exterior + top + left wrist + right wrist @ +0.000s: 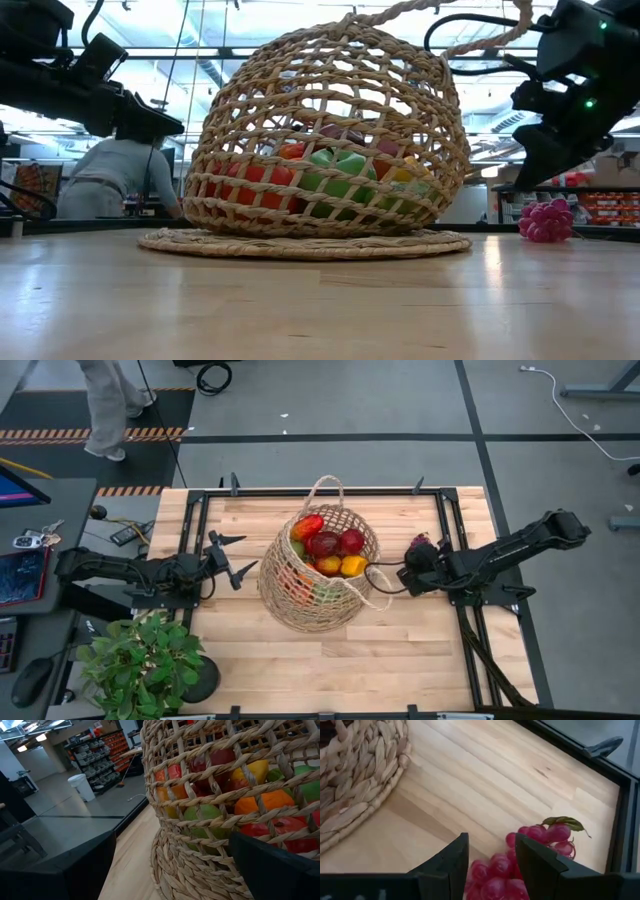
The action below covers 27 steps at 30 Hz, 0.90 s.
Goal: Build produce basket
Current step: Put the grapes into the basket
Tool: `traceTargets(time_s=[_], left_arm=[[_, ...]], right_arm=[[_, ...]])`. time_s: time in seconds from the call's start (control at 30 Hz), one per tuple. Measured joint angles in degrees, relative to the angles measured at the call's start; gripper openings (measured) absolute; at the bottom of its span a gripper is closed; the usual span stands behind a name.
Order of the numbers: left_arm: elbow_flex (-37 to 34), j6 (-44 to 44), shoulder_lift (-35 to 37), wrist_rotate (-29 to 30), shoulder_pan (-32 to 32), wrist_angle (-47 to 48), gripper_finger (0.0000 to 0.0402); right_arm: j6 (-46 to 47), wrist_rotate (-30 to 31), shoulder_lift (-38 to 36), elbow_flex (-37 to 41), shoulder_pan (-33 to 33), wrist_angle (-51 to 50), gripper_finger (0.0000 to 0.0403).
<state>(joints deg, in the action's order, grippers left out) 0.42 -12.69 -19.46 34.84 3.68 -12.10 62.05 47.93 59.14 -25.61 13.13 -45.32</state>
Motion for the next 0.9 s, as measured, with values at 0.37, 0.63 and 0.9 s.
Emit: traceTargets(time_s=[0.37,0.63,0.9], left_arm=[[0.0,0.0,0.0,0.0,0.0,0.0,0.0394],[0.0,0.0,0.0,0.0,0.0,0.0,0.0394],[0.0,0.0,0.0,0.0,0.0,0.0,0.0394]], right_arm=[[2.4,-2.8,-0.8,0.0,-1.1,-5.3,0.0215],[11.1,-0.4,-0.4,3.5,-2.7,-5.2,0.0318],[12.1,-1.3,-0.4,9.4,-2.8,4.4,0.0359]])
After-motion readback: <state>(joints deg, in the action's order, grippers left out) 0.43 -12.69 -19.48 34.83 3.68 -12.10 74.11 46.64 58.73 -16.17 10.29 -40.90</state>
